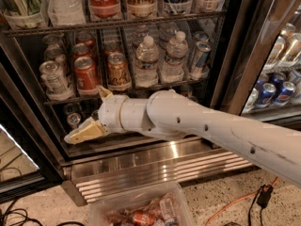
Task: Pick coke can from middle shelf of fridge
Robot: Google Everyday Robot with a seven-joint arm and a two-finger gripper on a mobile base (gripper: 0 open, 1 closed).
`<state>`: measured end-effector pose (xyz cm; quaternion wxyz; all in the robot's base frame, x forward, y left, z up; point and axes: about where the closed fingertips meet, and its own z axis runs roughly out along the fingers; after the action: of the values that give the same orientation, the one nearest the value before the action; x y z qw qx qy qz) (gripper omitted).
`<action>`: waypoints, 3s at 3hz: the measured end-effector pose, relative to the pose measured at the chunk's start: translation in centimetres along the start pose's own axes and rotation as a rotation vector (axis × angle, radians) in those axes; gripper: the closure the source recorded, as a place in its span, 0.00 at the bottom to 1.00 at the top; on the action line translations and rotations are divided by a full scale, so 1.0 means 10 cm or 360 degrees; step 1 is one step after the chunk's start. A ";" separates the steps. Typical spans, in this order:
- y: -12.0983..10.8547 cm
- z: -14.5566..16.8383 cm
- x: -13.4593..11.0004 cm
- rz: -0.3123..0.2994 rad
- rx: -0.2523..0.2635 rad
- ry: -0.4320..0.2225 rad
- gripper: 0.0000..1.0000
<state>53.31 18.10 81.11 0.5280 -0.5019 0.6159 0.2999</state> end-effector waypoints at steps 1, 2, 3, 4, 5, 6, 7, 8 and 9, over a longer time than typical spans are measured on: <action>-0.02 0.05 -0.05 -0.0015 0.0058 0.0005 0.00; -0.04 0.08 -0.07 -0.0034 0.0108 0.0053 0.19; -0.09 0.08 -0.06 -0.0026 0.0170 0.0112 0.26; -0.15 0.06 -0.06 -0.0001 0.0252 0.0150 0.20; -0.26 0.02 -0.02 0.0037 0.0354 0.0191 0.21; -0.36 0.03 0.00 0.0086 0.0430 0.0199 0.15; -0.36 0.03 0.00 0.0086 0.0431 0.0199 0.00; -0.37 0.04 0.01 0.0098 0.0435 0.0194 0.00; -0.48 0.01 0.04 0.0128 0.0524 0.0168 0.00</action>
Offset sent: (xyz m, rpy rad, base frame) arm 0.0116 0.0073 0.0068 -0.0743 -0.0448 -0.1108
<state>57.89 16.60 81.50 0.5575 -0.3988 0.7031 0.1892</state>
